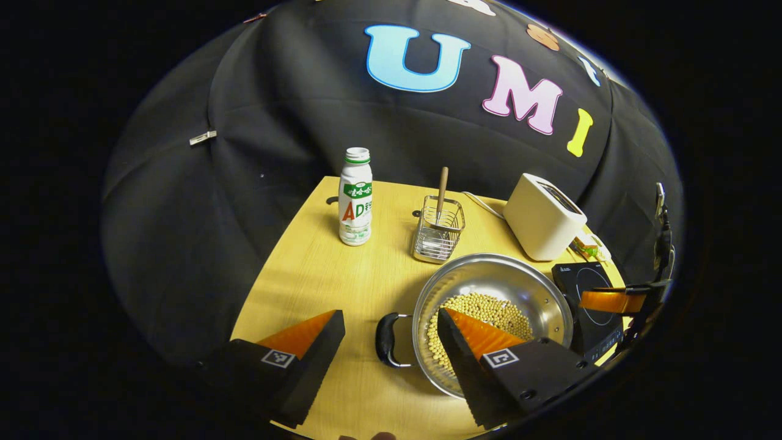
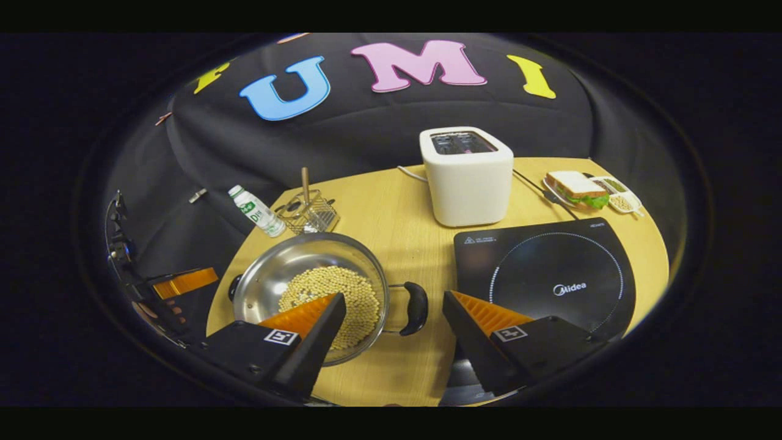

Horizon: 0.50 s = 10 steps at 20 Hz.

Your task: First push the handle of the pot to place it horizontally, then grasp the pot with both hands and set it on the induction cooktop.

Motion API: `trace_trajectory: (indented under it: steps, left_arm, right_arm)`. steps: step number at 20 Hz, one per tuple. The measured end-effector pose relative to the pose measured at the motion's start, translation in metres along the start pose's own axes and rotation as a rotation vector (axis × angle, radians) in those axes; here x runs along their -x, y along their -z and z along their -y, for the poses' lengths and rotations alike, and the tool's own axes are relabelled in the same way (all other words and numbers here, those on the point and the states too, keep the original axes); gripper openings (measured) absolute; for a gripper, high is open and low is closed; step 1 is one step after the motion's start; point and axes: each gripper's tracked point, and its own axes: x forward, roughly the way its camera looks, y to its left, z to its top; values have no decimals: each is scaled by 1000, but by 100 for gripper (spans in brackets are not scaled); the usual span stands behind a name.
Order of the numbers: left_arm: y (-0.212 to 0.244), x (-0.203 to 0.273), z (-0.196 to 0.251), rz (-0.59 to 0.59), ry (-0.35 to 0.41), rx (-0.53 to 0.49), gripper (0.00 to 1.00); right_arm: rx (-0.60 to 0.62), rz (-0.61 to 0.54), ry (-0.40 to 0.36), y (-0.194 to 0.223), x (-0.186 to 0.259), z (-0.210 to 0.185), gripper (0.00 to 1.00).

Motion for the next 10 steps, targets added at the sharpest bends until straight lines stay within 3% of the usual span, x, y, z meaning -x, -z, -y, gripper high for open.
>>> trace_trajectory:
  steps: [10]
  left_arm:
    - [35,-53,0,-112,45,97,96]
  right_arm:
    - [-45,-110,0,27,-44,2,100]
